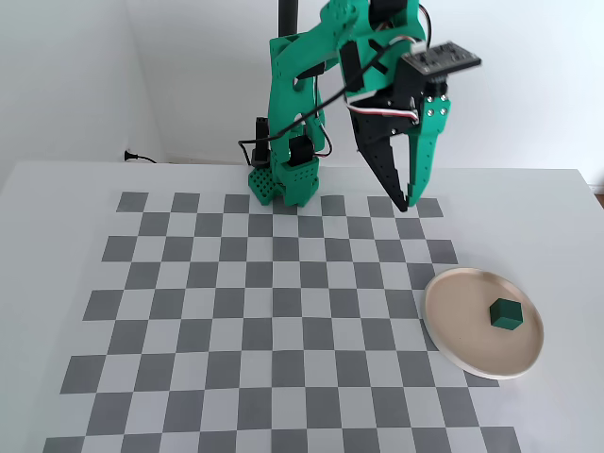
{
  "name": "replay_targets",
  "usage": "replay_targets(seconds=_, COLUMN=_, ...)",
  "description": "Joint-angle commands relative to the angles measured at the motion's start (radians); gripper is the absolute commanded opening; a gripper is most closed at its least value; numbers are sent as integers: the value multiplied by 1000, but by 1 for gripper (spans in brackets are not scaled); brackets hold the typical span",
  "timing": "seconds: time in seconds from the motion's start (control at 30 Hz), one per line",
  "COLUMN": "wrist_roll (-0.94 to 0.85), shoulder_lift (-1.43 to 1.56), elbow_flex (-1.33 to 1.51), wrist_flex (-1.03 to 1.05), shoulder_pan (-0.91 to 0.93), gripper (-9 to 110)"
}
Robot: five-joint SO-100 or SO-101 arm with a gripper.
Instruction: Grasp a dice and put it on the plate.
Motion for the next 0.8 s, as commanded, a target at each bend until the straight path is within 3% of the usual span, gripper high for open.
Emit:
replay_targets(seconds=0.0, wrist_roll=-3, shoulder_lift=239, elbow_flex=114, wrist_flex=-18, shoulder_pan=37, gripper=-4)
replay_targets(seconds=0.27, wrist_roll=32, shoulder_lift=588, elbow_flex=451, wrist_flex=-92, shoulder_pan=137, gripper=-4)
replay_targets(seconds=0.77, wrist_roll=255, shoulder_lift=1120, elbow_flex=1071, wrist_flex=-288, shoulder_pan=377, gripper=-4)
